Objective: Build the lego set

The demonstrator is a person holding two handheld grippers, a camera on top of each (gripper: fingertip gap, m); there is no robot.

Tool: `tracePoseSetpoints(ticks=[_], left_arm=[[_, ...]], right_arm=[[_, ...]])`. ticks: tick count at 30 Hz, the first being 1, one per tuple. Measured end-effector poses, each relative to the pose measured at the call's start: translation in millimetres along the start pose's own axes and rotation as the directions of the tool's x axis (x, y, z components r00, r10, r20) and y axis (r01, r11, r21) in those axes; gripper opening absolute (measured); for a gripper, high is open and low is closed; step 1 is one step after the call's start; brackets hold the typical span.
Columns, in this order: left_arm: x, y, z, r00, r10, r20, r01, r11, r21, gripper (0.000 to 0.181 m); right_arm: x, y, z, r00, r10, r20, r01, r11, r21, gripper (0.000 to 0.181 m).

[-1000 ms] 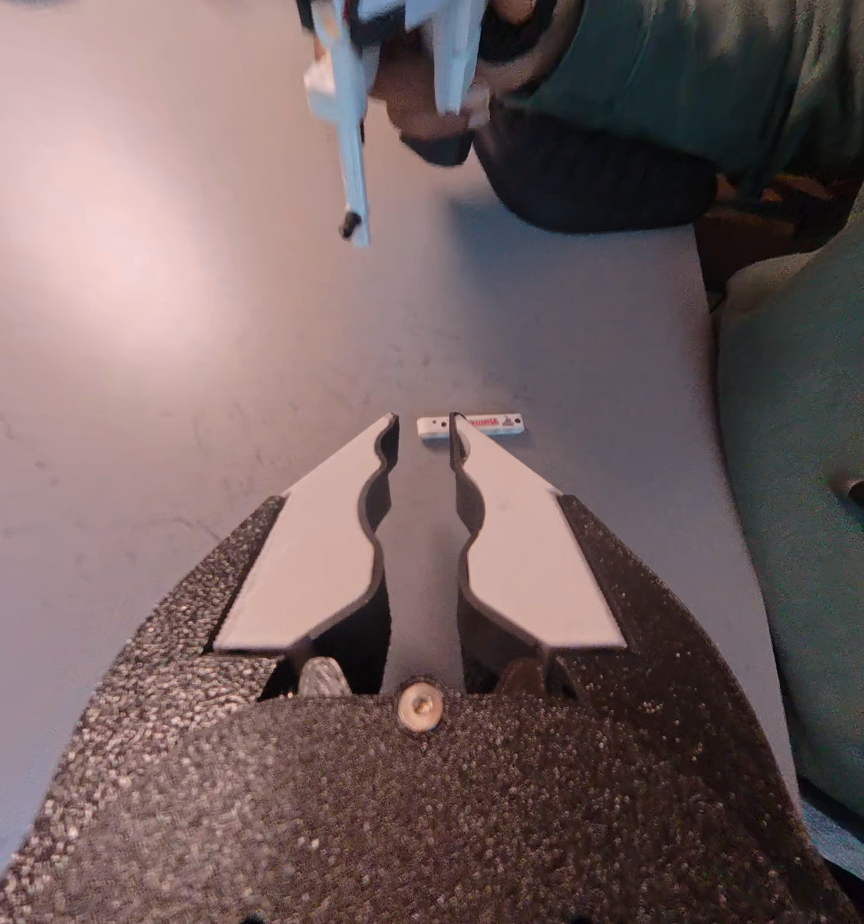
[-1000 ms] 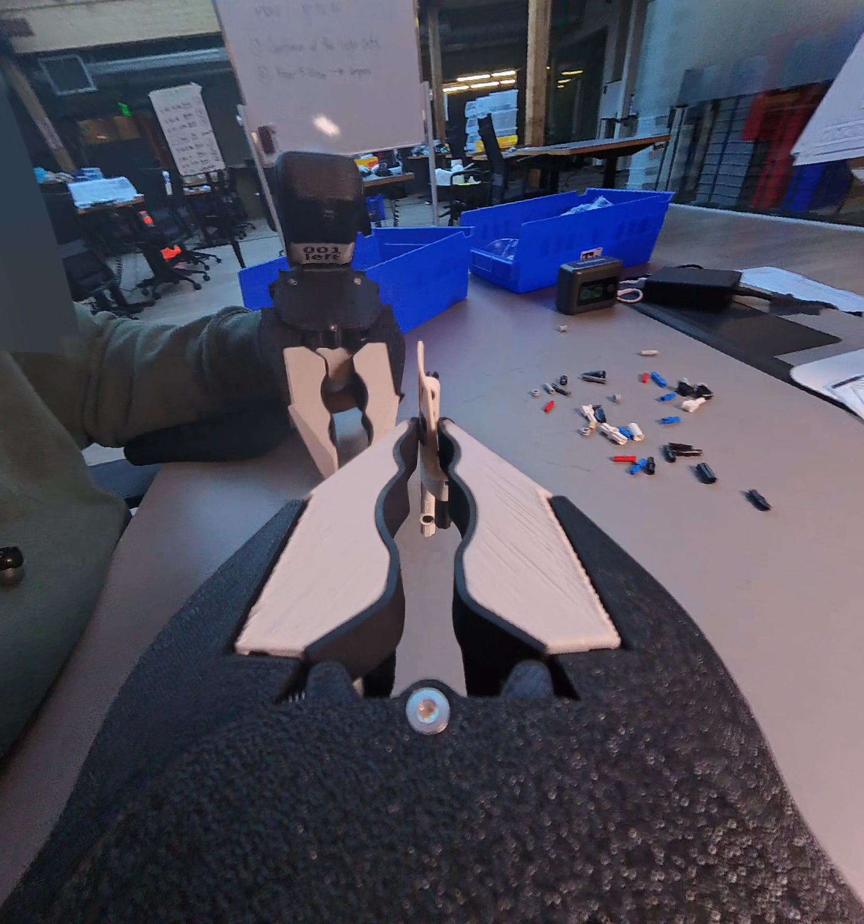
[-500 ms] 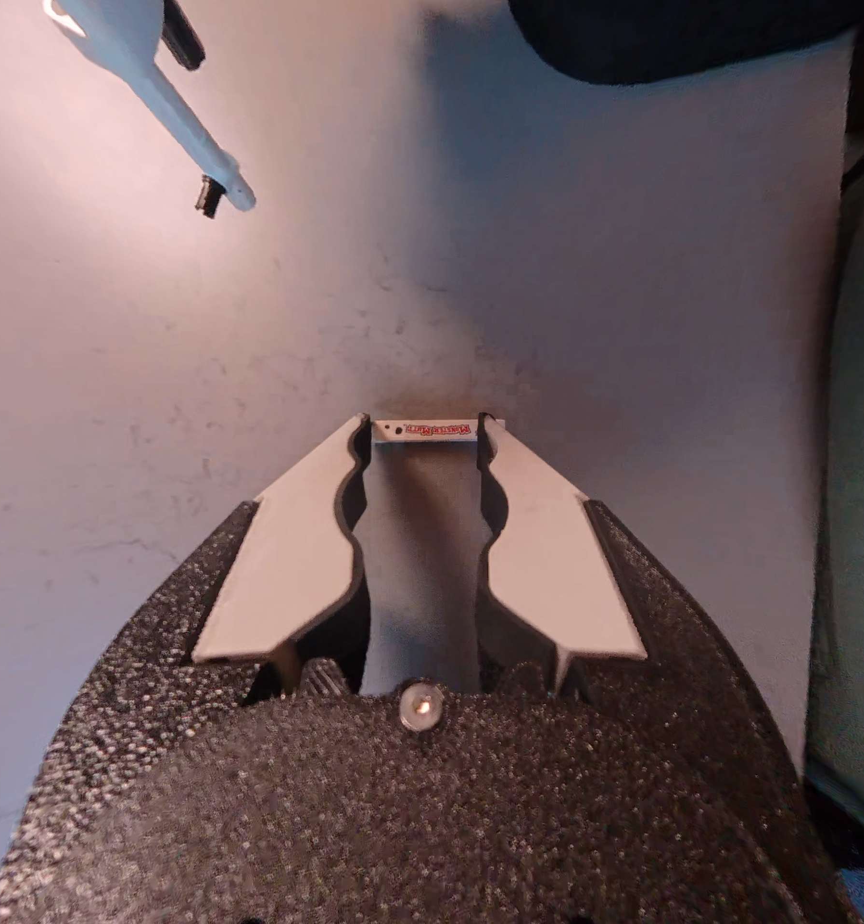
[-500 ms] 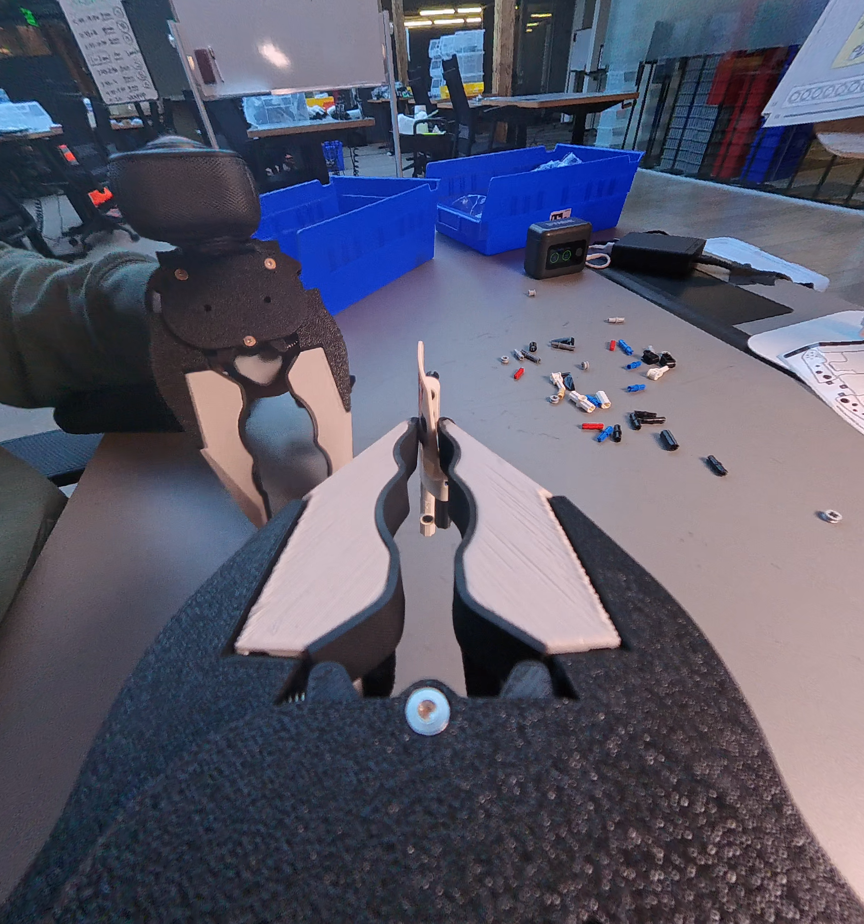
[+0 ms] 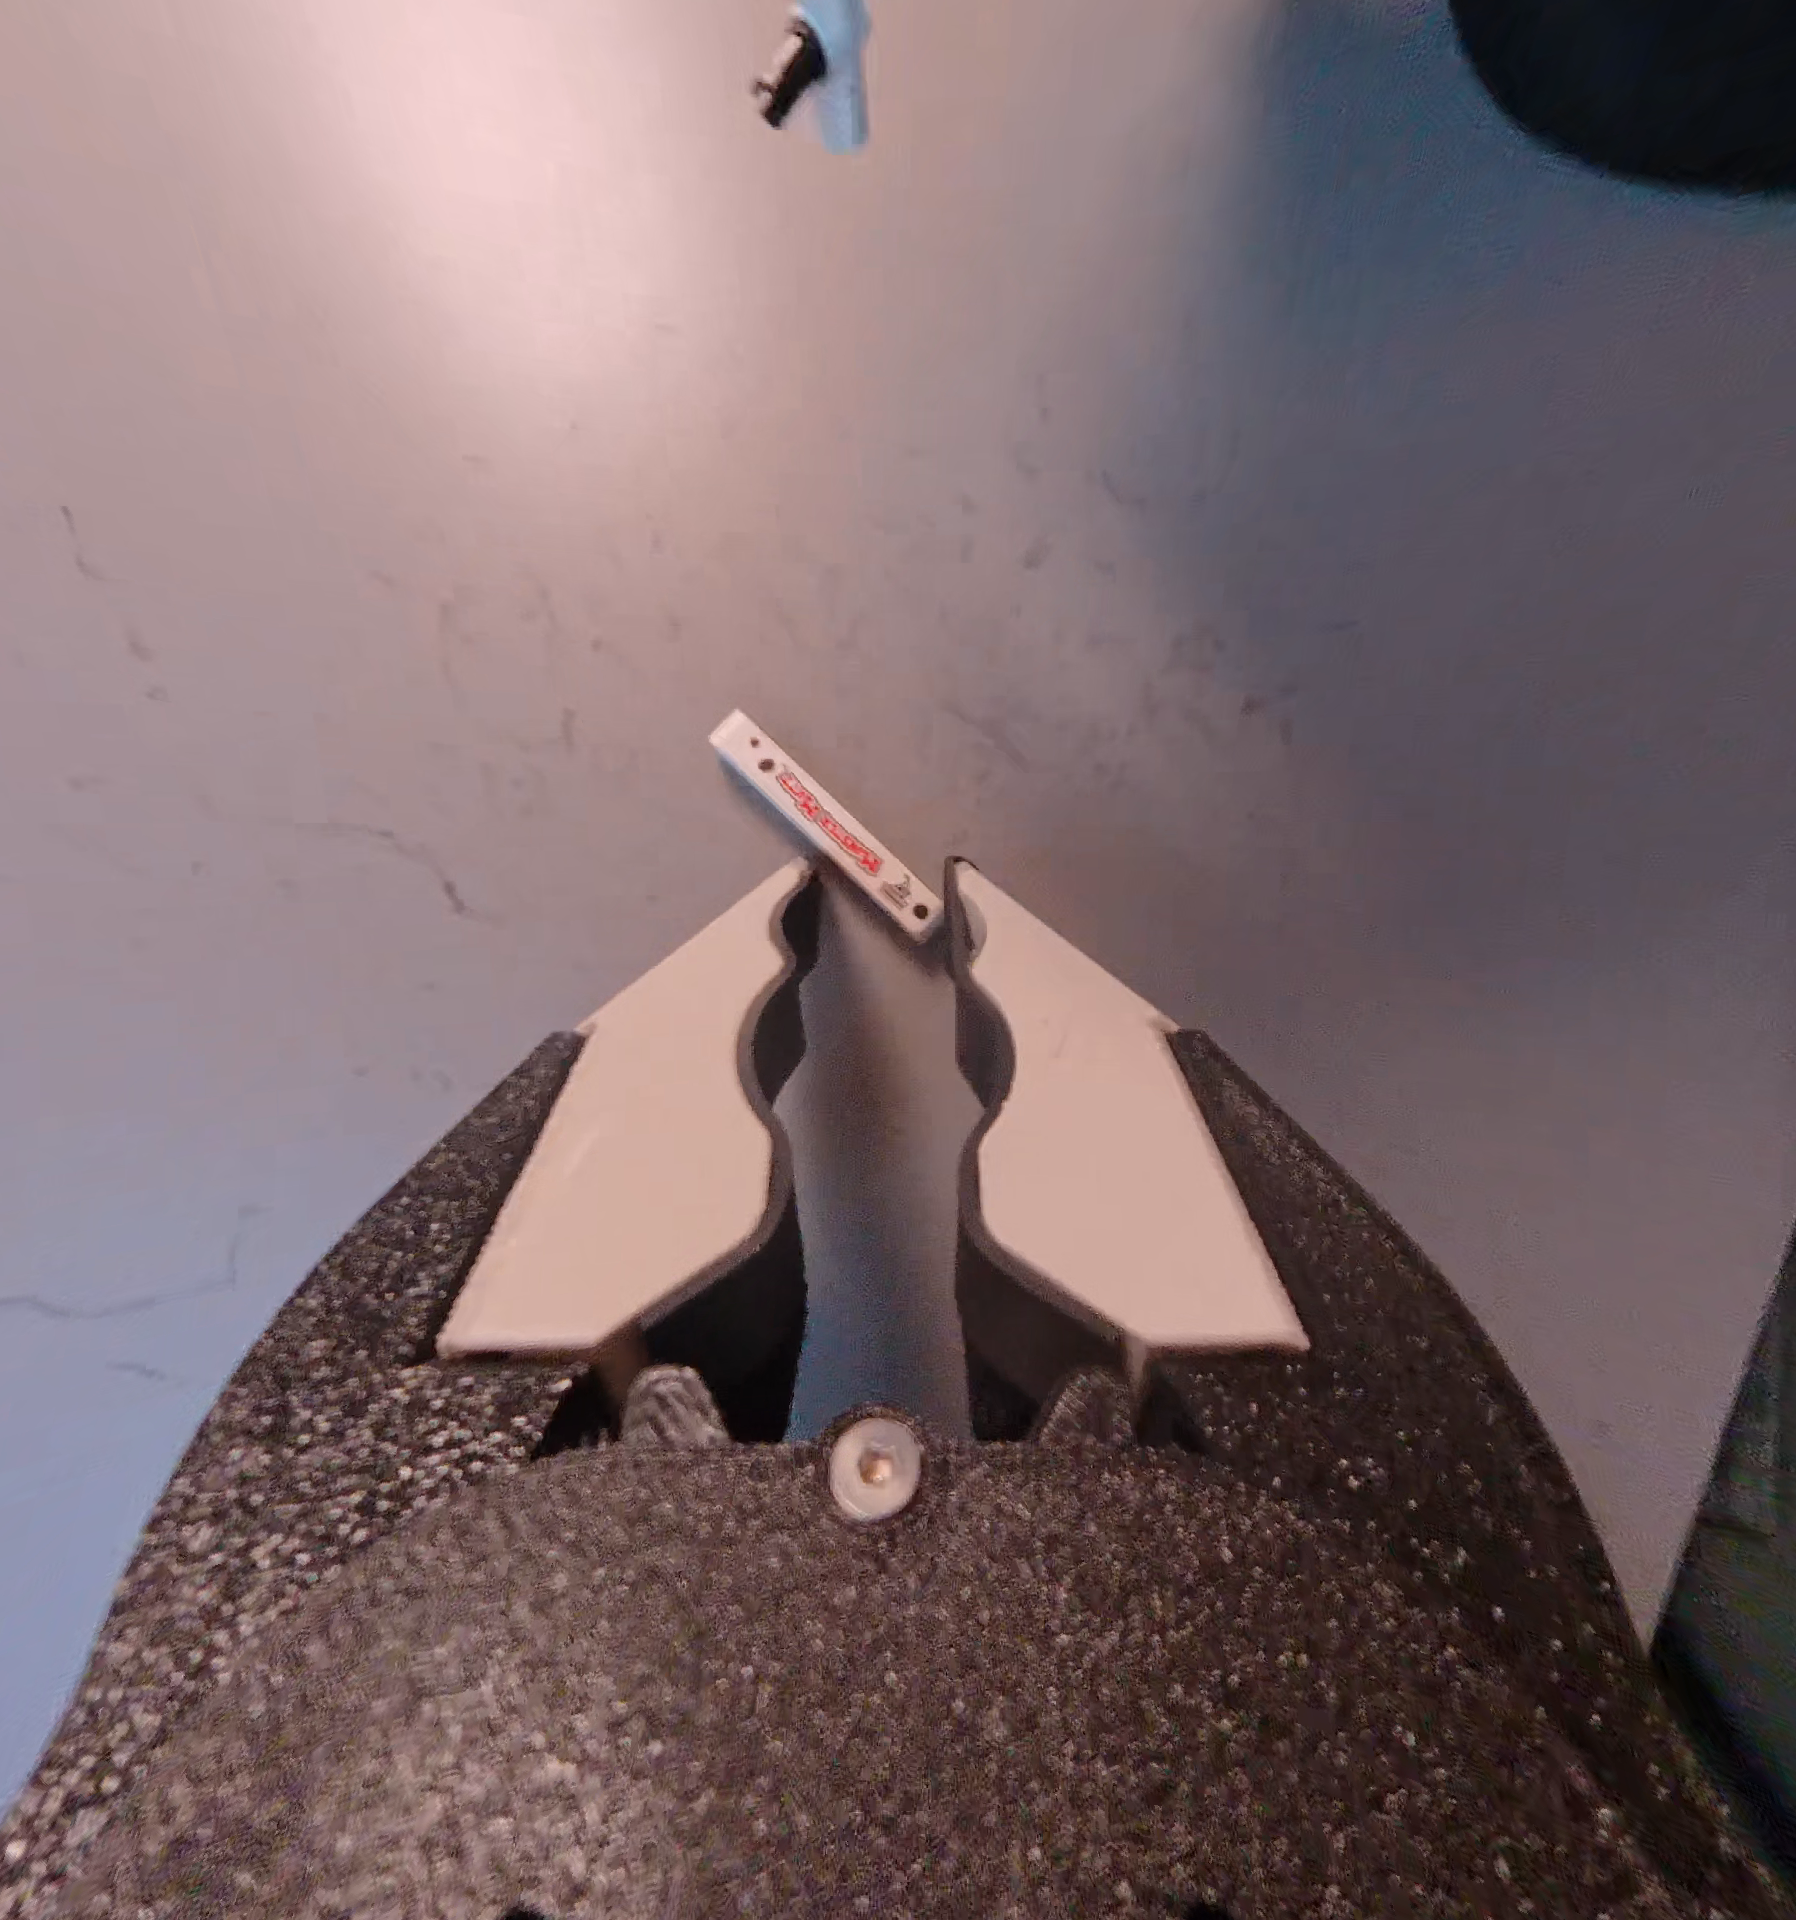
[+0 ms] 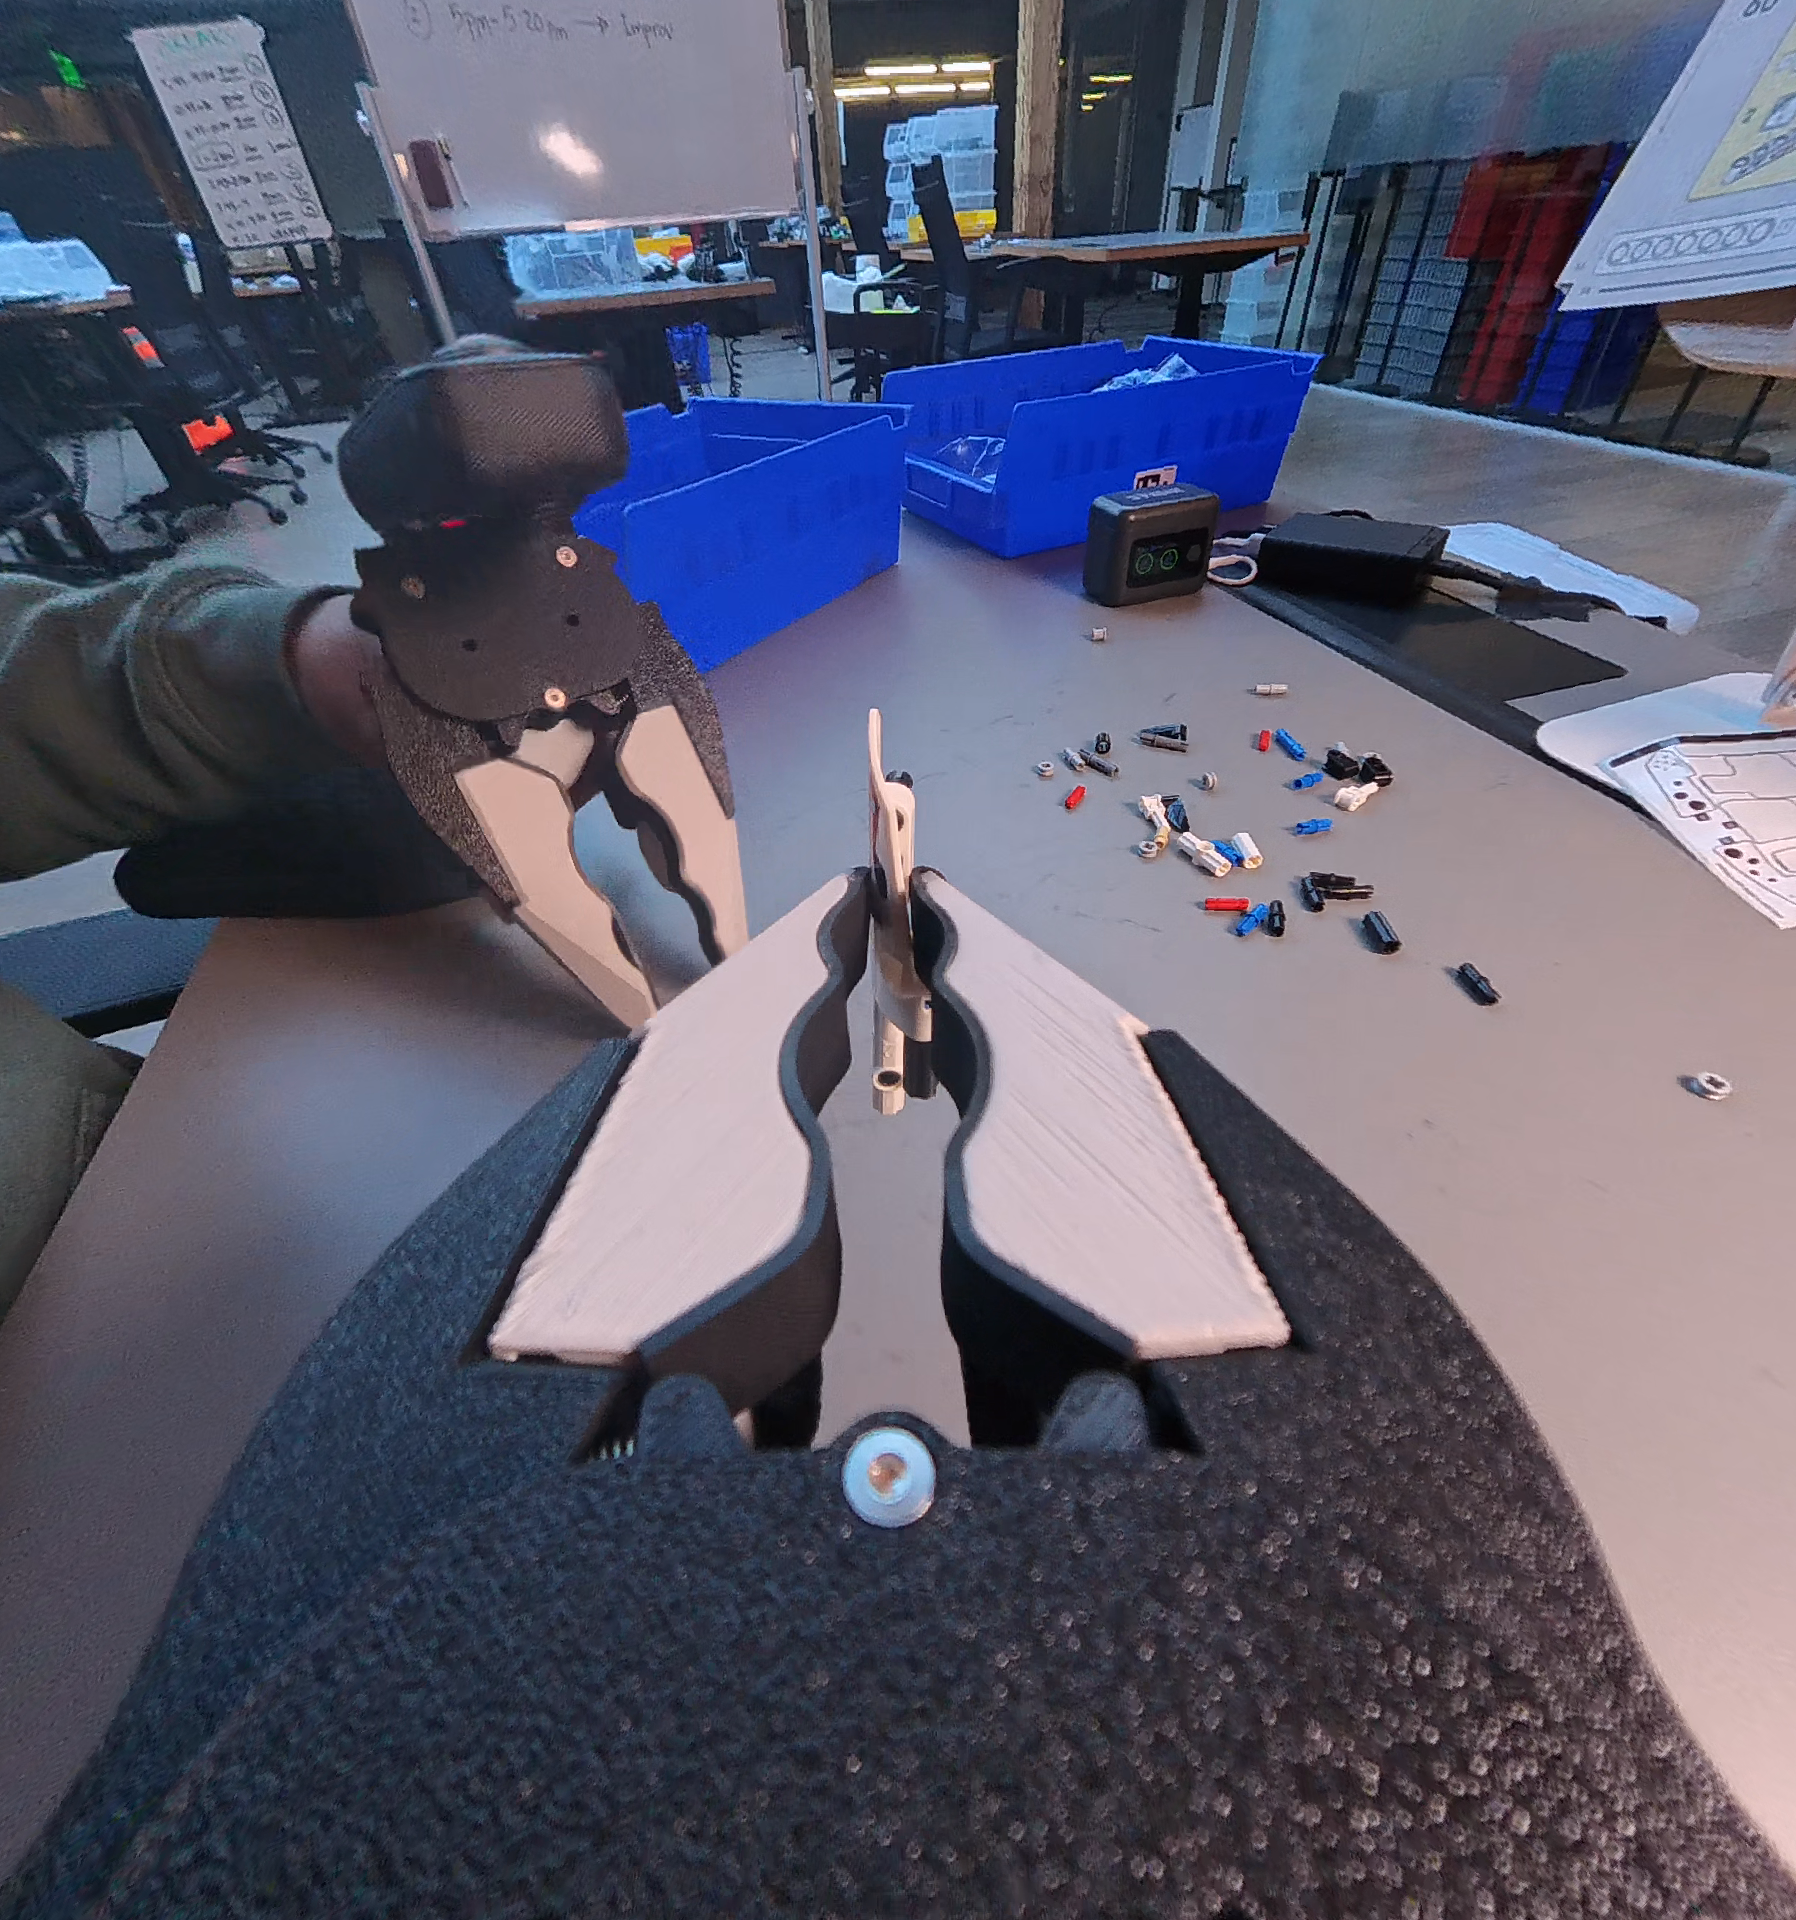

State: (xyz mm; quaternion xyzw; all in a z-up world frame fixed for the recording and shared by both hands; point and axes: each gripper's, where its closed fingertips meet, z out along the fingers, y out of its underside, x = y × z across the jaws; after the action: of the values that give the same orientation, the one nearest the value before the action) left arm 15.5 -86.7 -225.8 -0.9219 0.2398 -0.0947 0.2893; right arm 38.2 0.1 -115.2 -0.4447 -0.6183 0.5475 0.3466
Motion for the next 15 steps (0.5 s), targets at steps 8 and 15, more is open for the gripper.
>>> tracePoseSetpoints(ticks=[8, 15], left_arm=[[-50, 12, -16, 0.929, 0.359, 0.095, -0.351, 0.932, -0.086, 0.020], [-37, 3, -19, 0.989, 0.025, -0.148, -0.004, 0.991, 0.135, 0.030]], right_arm=[[1, 4, 1, 1.000, 0.006, -0.005, -0.006, 1.000, -0.014, 0.007], [0, 14, 6, 1.000, 0.021, 0.011, -0.020, 0.999, -0.045, 0.007]])
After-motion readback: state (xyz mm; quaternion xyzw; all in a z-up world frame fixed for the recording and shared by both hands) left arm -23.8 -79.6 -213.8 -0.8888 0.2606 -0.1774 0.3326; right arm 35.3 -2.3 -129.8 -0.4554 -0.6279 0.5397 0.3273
